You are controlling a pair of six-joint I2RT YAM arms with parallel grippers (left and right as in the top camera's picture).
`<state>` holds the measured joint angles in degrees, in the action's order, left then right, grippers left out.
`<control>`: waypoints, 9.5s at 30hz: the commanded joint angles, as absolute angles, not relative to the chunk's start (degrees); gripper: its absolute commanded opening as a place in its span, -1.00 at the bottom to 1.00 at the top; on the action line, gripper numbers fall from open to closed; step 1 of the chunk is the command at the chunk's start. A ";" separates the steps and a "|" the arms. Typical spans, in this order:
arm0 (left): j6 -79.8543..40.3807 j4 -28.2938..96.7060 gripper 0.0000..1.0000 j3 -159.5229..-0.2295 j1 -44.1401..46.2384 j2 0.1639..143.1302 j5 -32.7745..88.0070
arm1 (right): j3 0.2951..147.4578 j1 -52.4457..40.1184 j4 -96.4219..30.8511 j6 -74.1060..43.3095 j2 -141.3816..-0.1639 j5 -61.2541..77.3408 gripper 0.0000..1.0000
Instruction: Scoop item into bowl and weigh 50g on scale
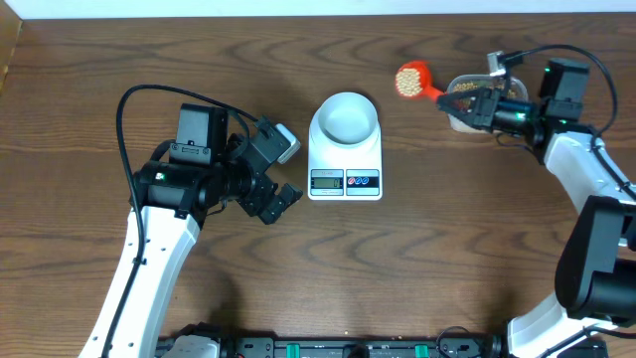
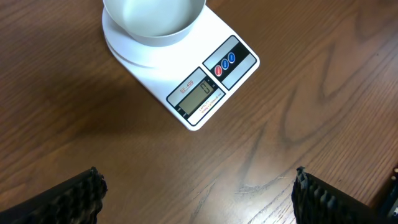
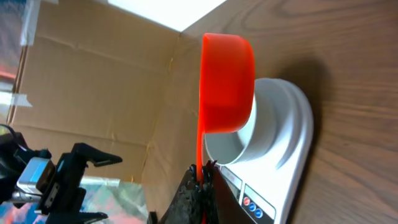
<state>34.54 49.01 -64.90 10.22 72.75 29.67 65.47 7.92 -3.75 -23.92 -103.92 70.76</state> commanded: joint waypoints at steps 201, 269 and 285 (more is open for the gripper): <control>34.92 49.04 0.96 -67.09 9.98 72.23 29.52 | 65.56 -11.03 -7.81 20.97 -100.40 42.54 -0.98; 34.92 49.04 0.95 -67.09 9.98 72.23 29.52 | 65.56 -13.65 -12.19 26.00 -95.13 30.50 -0.98; 34.92 49.06 0.96 -67.09 9.98 72.23 29.52 | 65.56 -16.99 -12.69 28.25 -93.80 26.89 -0.98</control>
<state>34.54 49.01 -64.90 10.22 72.75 29.67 65.47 -16.27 -12.23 26.06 -95.33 27.83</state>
